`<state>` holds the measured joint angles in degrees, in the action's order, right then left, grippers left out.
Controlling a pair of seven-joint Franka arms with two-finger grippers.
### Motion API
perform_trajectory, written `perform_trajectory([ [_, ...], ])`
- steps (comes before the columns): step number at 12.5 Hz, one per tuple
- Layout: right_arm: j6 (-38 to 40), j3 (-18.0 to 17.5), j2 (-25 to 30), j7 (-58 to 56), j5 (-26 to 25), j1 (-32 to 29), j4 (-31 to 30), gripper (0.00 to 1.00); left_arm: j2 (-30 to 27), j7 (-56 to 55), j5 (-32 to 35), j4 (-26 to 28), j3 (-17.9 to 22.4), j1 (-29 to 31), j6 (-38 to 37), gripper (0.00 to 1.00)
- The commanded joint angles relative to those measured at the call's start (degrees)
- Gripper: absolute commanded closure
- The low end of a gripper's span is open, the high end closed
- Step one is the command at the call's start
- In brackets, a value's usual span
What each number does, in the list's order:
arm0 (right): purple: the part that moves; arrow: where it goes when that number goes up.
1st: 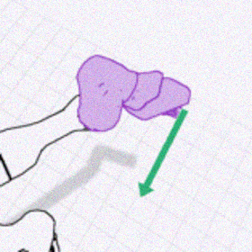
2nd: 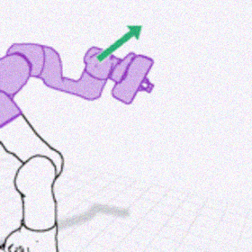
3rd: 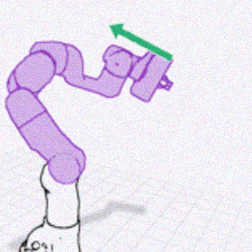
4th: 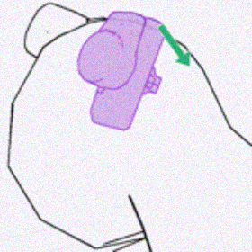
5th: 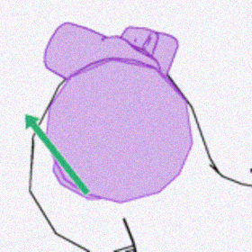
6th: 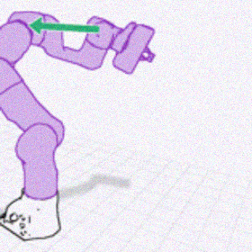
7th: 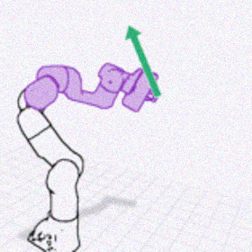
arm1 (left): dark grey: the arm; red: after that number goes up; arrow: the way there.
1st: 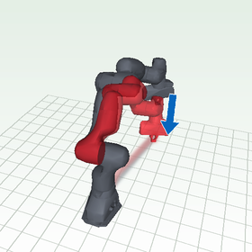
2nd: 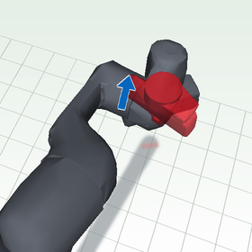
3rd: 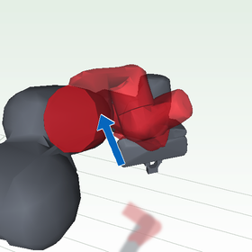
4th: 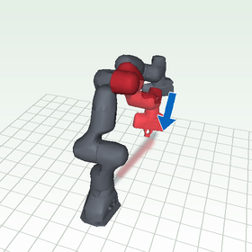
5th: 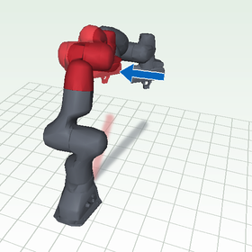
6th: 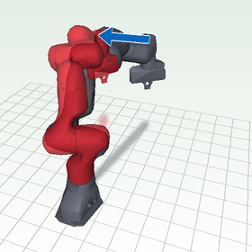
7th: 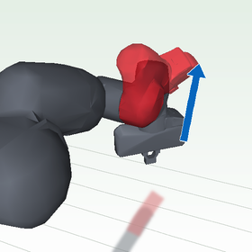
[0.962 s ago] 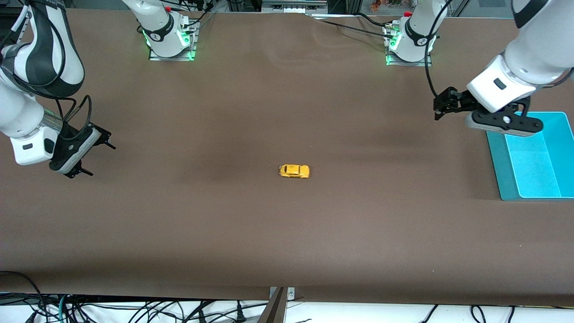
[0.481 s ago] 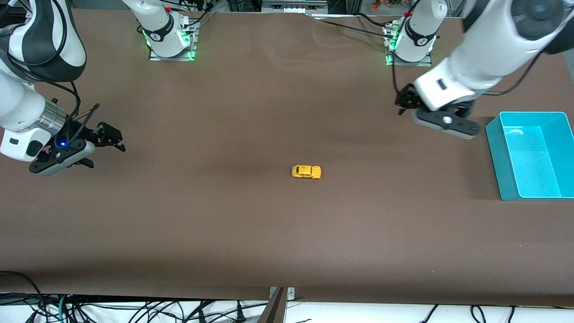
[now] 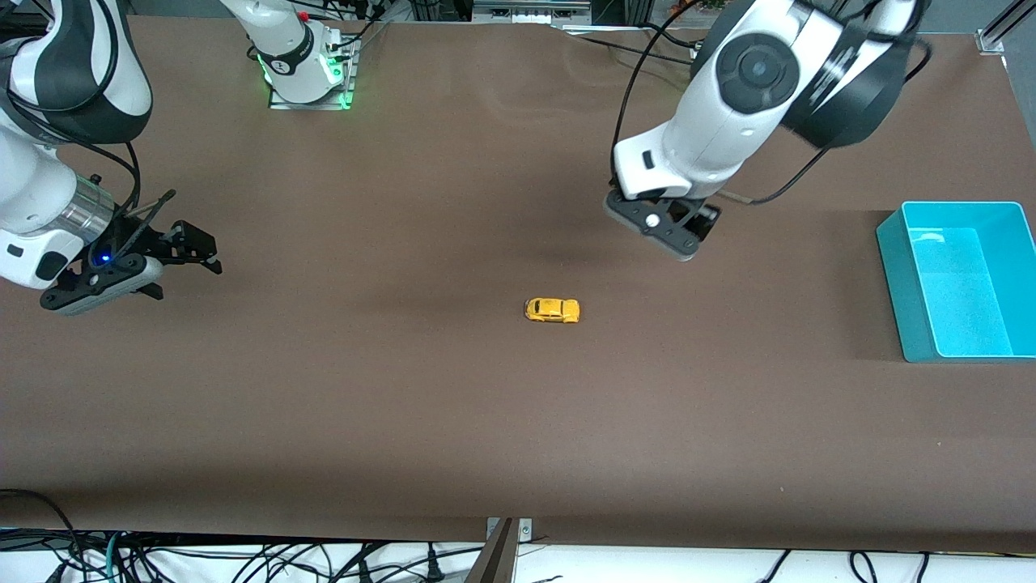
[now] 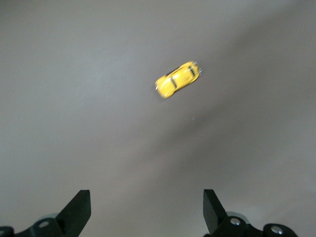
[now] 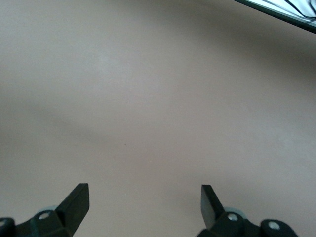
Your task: Wind and store yellow beetle car
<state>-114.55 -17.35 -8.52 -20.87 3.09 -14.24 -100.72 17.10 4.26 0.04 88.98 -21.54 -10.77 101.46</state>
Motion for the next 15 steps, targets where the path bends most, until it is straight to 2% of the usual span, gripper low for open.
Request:
perform_trajectory([
  [1, 1.52, -0.67, 0.35, 3.91, -4.48, -0.35, 2.19, 0.0, 7.83, 8.98, 0.14, -2.14, -0.08, -1.26, 5.48, 0.0],
  [5, 1.52, -0.41, 0.09, 4.0, -4.67, -0.52, 3.33, 0.0, 17.33, 20.93, 1.19, -2.06, 0.18, -5.22, 17.95, 0.0],
  [7, 1.43, -0.23, -0.53, 4.35, -4.23, -1.05, 4.38, 0.0, 22.77, 26.13, 6.61, -2.06, 0.1, -6.28, 25.59, 0.0],
  [9, 1.52, -0.14, -0.53, 11.51, -4.32, -1.14, 5.1, 0.0, 25.08, 27.2, 12.06, -2.06, 0.1, -8.12, 30.53, 0.0],
  [11, 2.39, -0.14, 0.08, 21.62, -4.49, -0.96, 5.18, 0.0, 26.83, 27.29, 16.82, -1.88, 0.1, -9.53, 31.6, 0.0],
  [13, 2.4, -0.14, 0.26, 22.37, -4.5, -0.96, 5.18, 0.0, 29.47, 27.2, 20.25, -1.97, 0.1, -9.8, 33.44, 0.0],
  [15, 2.57, -0.05, 1.83, 22.19, -4.58, -0.87, 4.57, 0.0, 31.93, 27.12, 20.53, -1.97, 0.27, -9.54, 34.15, 0.0],
])
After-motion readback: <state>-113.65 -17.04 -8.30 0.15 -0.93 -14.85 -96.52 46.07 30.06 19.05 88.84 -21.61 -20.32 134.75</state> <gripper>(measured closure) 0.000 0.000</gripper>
